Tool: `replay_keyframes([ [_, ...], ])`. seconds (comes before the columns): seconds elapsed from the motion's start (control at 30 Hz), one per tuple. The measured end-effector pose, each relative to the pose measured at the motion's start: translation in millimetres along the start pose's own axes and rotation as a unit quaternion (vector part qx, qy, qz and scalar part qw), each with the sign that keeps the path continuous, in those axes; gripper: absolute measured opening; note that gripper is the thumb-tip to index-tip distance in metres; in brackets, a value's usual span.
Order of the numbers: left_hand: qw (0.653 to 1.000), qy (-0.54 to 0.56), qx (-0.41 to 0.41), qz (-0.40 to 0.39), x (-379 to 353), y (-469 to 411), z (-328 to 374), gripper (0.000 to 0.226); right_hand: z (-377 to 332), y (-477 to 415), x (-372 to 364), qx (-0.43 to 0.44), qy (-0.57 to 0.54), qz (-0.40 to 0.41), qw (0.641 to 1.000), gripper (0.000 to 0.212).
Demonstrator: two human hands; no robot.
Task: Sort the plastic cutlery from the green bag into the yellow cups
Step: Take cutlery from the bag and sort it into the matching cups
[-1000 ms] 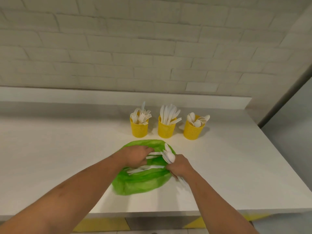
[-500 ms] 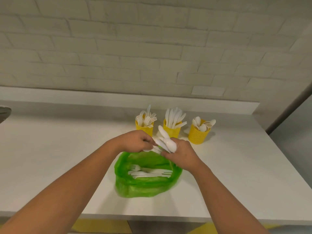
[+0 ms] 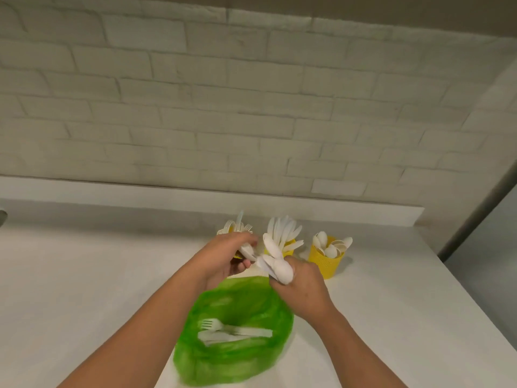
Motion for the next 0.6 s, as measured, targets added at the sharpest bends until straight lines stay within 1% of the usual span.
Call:
replay_keyframes([
  [0.07, 0.996, 0.053, -0.063, -0.023, -14, -4, 1, 0.032, -1, -4, 11, -0.013, -0.075, 0.024, 0.997, 0.021],
  [0.13, 0.991, 0.053, -0.114, -0.035, -31, -12, -4, 0.044, 0, -3, 22, -0.015, -0.152, 0.04, 0.987, 0.018],
  [0.17, 0.991, 0.027, -0.126, -0.024, -40, -18, -7, 0.042, 0, -2, 27, -0.012, -0.182, 0.039, 0.982, 0.015],
  [0.23, 0.99, -0.024, -0.139, 0.003, -55, -30, -10, 0.025, 4, -1, 40, -0.01, -0.243, 0.023, 0.97, 0.007],
  [0.33, 0.989, -0.039, -0.142, -0.015, -70, -52, -4, 0.01, 20, -3, 58, -0.013, -0.28, 0.02, 0.96, 0.013],
  [0.4, 0.99, -0.047, -0.131, -0.03, -77, -67, 3, 0.009, 34, -8, 71, -0.021, -0.285, 0.011, 0.958, 0.016],
  [0.5, 0.99, -0.099, -0.096, -0.043, -87, -89, 11, 0.01, 61, -11, 94, -0.039, -0.29, -0.041, 0.955, 0.014],
  [0.53, 0.989, -0.111, -0.09, -0.049, -91, -97, 14, 0.01, 69, -12, 102, -0.044, -0.301, -0.055, 0.951, 0.018],
  [0.6, 0.987, -0.123, -0.094, -0.047, -99, -114, 18, 0.008, 89, -14, 117, -0.062, -0.341, -0.052, 0.937, 0.022],
])
Point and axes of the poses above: each hand's wrist, its own y-axis away from the middle knuckle, its own x-axis out of the back of the hand, z = x × y, the point moved 1 cm from there along -y, towards the middle knuckle, and after that the axes turned 15 degrees about -z, right-handed, at the moved point
